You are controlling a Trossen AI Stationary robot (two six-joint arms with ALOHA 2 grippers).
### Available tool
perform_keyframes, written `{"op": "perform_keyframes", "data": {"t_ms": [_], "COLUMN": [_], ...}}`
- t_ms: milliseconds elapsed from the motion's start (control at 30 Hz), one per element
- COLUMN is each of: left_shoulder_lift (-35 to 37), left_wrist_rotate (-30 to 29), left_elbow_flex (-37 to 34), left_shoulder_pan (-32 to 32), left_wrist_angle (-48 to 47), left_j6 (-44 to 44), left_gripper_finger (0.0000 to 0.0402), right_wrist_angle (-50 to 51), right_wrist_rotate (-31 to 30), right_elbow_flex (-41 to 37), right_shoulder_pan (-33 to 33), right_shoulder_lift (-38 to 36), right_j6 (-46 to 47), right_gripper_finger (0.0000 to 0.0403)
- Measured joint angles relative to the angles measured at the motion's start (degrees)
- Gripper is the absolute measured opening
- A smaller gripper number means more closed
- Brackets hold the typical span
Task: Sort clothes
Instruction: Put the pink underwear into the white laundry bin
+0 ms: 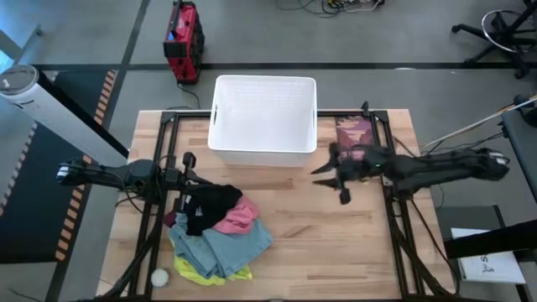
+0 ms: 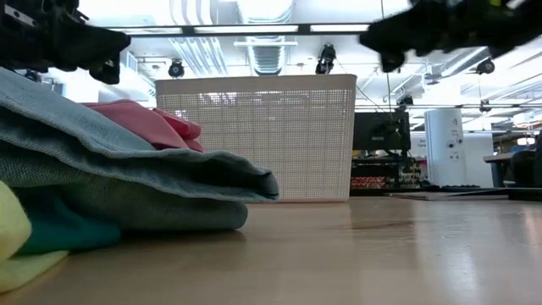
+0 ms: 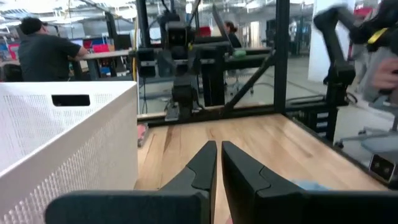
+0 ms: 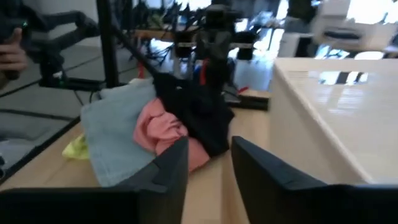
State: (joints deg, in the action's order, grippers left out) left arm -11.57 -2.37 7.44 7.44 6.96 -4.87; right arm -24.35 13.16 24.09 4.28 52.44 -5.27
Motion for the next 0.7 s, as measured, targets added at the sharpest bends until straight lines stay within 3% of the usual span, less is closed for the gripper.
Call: {"op": "perform_keyframes", "data": {"t_ms": [200, 400, 700], "left_shoulder_lift": [-0.15, -0.27, -1.04], "left_wrist_rotate": [0.02, 0.02, 0.0], "left_elbow_flex": [0.0, 0.0, 0.0], "left_shoulder_pan": [0.02, 0.02, 0.02], "left_wrist_angle": [-0.53, -0.56, -0.55], "left_j6": [-0.42, -0.26, -0.23], "left_gripper_finger": [0.0011, 0.0011, 0.0011], "right_wrist_angle": [-8.14, -8.89, -7.35], "right_wrist_rotate": [-1.67, -1.77, -1.78], "right_elbow_flex": [7.63, 17.83, 29.84], "right_shoulder_pan": [-5.31, -8.8, -9.6], "right_shoulder_lift": [18.71, 34.0, 47.91], "right_j6": [-0.76, -0.69, 0.57], "right_gripper_finger": [0.0185, 0.023, 0.0265]}}
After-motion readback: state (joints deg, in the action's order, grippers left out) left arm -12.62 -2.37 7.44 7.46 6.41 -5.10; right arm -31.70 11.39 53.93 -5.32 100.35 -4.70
